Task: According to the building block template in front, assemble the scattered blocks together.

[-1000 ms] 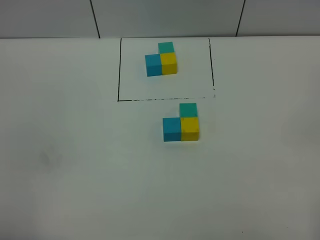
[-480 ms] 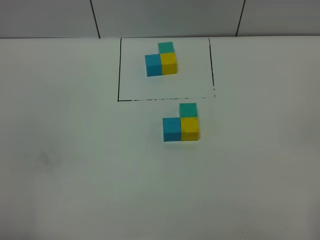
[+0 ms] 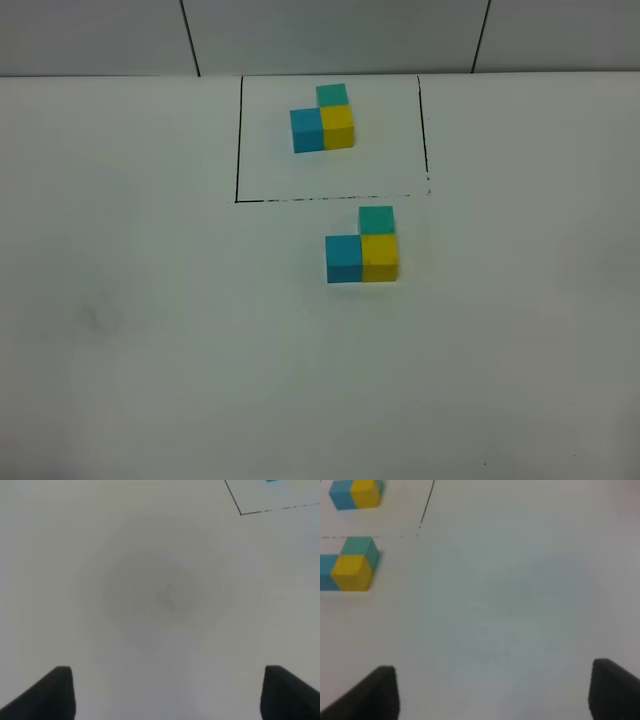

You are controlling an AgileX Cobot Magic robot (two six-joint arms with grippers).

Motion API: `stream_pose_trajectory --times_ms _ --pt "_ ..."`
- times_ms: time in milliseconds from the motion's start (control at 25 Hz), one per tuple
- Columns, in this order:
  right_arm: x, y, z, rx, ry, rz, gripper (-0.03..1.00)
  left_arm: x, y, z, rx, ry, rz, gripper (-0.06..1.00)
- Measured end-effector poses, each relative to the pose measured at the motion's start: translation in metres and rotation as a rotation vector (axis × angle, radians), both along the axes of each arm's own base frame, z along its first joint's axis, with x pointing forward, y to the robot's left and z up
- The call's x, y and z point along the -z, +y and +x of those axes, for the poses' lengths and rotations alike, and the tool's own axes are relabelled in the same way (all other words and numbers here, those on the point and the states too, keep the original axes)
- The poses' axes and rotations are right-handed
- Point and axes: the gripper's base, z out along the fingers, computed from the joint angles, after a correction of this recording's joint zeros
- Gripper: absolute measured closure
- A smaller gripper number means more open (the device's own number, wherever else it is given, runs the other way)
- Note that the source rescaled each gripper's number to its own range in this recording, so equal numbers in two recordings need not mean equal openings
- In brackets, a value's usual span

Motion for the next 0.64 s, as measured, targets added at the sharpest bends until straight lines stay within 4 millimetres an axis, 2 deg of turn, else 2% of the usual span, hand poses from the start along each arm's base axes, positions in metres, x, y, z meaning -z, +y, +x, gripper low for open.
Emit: stream_pose_trajectory --times_ms 640 --pt "0.0 0.0 0.0 0.0 0.0 0.0 0.39 -0.0001 0.0 0.0 0.0 -0.001 0.0 0.09"
